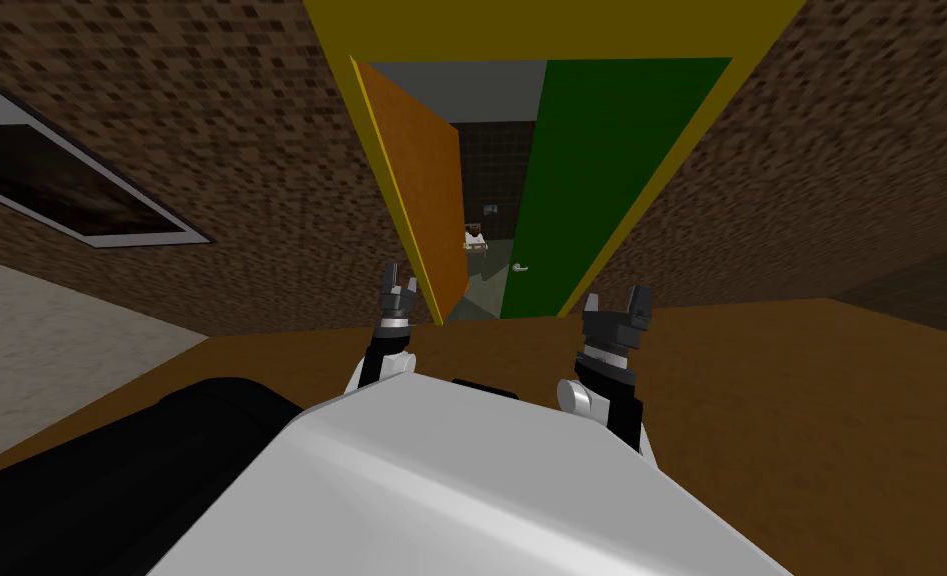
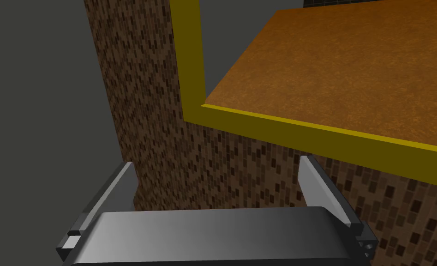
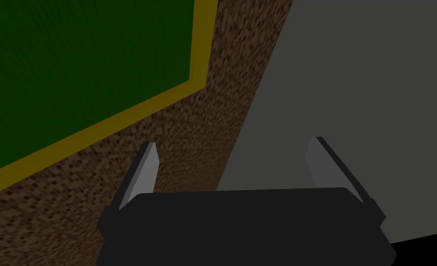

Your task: Push the door open

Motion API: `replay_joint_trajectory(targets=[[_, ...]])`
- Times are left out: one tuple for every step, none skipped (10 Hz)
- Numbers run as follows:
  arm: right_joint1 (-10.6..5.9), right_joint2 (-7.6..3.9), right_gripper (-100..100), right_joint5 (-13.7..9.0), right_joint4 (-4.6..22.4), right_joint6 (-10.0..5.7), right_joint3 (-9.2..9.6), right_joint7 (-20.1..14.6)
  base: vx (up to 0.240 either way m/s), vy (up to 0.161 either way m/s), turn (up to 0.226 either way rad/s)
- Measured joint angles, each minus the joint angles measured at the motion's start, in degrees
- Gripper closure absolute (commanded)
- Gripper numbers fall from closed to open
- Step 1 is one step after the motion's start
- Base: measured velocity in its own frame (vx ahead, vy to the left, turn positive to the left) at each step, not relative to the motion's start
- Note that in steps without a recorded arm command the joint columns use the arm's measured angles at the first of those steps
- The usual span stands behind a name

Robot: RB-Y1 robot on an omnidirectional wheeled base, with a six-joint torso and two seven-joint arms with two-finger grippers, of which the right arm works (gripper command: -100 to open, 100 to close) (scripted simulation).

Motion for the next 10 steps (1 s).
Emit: replay_joint_trajectory(targets=[[-0.48, -0.19, -100, 0.1, 1.0, -0.04, 0.16, 0.1, 0.107, -0.025, 0.053], [-1.08, -0.51, -100, 0.0, 2.3, -0.25, 0.13, 0.1, 0.122, -0.022, 0.054], [-1.27, -1.02, -100, -0.1, 3.8, -0.80, 0.15, -0.1, 0.109, -0.016, 0.046], [-1.78, -1.52, -100, -0.2, 5.3, -1.28, 0.00, -0.3, 0.101, -0.010, 0.033], [-2.39, -1.62, -100, -0.1, 6.7, -1.55, 0.19, -0.2, 0.102, -0.014, 0.041], [-2.72, -1.78, -100, -0.1, 7.5, -1.56, 0.37, -0.1, 0.091, -0.027, 0.048], [-3.24, -2.23, -100, -0.2, 8.8, -1.73, 0.22, -0.3, 0.089, -0.036, 0.051], [-3.77, -2.66, -100, -0.4, 10.2, -2.00, 0.11, -0.4, 0.085, -0.026, 0.050], [-4.36, -2.74, -100, -0.3, 11.9, -2.40, 0.34, -0.4, 0.086, -0.026, 0.051], [-4.88, -3.32, -100, -0.5, 13.3, -2.68, 0.14, -0.6, 0.090, -0.036, 0.053]])
